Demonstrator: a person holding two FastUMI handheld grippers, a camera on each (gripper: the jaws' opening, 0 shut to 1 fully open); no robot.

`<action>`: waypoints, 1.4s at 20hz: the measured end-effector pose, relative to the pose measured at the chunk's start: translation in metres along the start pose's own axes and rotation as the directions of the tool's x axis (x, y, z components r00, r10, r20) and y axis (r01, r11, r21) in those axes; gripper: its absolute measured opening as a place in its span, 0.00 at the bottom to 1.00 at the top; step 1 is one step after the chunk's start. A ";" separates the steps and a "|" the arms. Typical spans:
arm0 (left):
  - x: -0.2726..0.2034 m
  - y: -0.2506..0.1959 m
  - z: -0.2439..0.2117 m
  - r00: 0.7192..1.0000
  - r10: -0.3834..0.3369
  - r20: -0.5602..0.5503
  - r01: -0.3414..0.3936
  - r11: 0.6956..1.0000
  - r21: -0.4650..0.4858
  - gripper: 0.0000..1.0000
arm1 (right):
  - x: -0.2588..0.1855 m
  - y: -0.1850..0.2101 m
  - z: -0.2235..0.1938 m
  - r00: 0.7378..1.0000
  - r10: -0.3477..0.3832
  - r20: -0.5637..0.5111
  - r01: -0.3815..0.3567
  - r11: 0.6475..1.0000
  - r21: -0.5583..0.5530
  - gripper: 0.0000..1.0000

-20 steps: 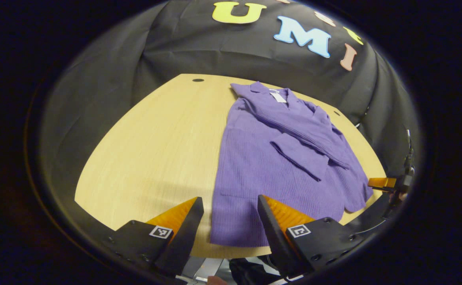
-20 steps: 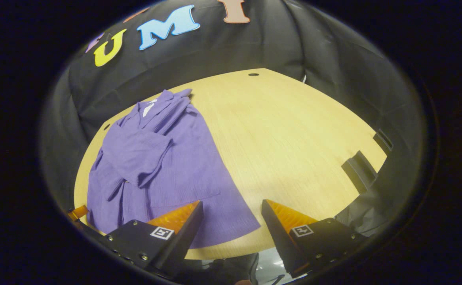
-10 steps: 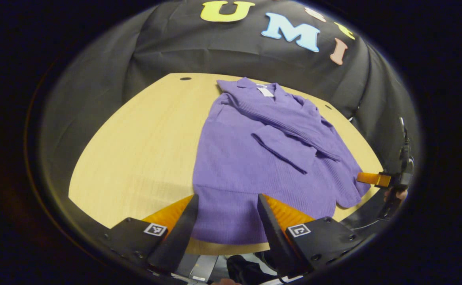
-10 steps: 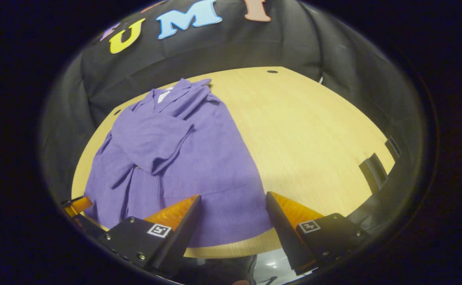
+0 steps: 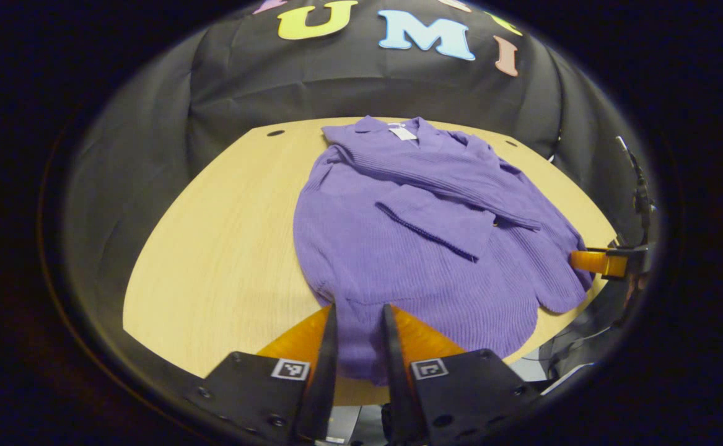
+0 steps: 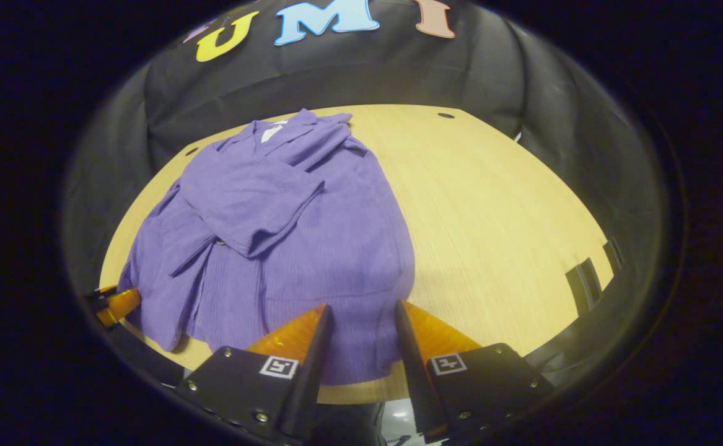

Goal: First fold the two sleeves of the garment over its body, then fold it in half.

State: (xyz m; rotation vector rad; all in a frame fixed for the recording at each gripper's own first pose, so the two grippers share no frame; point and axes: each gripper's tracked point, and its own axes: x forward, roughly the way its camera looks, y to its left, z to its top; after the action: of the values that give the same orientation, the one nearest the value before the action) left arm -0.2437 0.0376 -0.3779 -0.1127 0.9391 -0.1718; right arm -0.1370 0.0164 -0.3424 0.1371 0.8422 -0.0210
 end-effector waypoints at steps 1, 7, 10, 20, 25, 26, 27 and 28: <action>0.001 0.001 0.002 1.000 0.005 0.005 -0.005 0.999 -0.035 0.28 | 0.004 0.003 0.001 1.000 0.004 0.006 -0.004 1.000 0.027 0.63; 0.005 -0.008 0.010 1.000 0.007 -0.030 -0.010 0.993 -0.116 0.07 | 0.003 0.007 0.005 0.999 0.004 -0.036 0.000 0.995 0.102 0.07; 0.002 -0.019 0.020 0.999 -0.037 -0.023 0.034 0.990 -0.136 0.08 | -0.004 0.008 0.016 0.999 0.030 -0.024 -0.027 0.992 0.126 0.03; -0.042 -0.047 0.132 0.964 -0.199 0.176 0.225 0.963 -0.146 0.07 | -0.053 0.034 0.095 0.988 0.105 0.117 -0.119 0.985 0.123 0.02; -0.045 -0.040 0.188 0.943 -0.220 0.249 0.265 0.950 -0.164 0.07 | -0.061 0.045 0.138 0.981 0.101 0.165 -0.098 0.995 -0.024 0.02; -0.047 -0.039 0.198 0.939 -0.221 0.262 0.269 0.949 -0.166 0.07 | -0.061 0.046 0.145 0.980 0.095 0.175 -0.085 0.994 -0.063 0.02; -0.048 -0.038 0.209 0.936 -0.220 0.275 0.271 0.949 -0.160 0.07 | -0.062 0.048 0.153 0.977 0.094 0.189 -0.077 0.992 -0.096 0.02; -0.046 -0.035 0.219 0.934 -0.215 0.286 0.266 0.952 -0.153 0.07 | -0.063 0.051 0.161 0.974 0.094 0.208 -0.070 0.990 -0.122 0.02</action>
State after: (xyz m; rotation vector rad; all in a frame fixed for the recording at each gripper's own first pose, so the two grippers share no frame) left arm -0.0964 0.0171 -0.2070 -0.4200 0.6685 -0.2872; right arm -0.0559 0.0439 -0.1840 0.0610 0.6211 0.0887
